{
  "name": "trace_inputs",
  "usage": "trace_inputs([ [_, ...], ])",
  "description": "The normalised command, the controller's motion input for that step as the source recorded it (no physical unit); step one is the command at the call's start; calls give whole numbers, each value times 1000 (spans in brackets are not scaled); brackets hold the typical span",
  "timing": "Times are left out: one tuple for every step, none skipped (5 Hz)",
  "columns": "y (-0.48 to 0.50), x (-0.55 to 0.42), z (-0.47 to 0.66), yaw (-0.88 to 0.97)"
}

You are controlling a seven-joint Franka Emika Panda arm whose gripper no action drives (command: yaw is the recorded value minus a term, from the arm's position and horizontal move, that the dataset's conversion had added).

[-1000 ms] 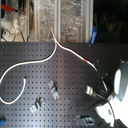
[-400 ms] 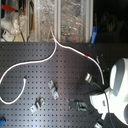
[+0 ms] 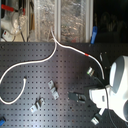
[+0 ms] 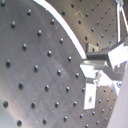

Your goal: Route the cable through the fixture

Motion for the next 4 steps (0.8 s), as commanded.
trace_inputs([
  [-72, -123, 116, 171],
  [72, -41, 46, 0],
  [290, -17, 74, 0],
  [324, -18, 106, -14],
])
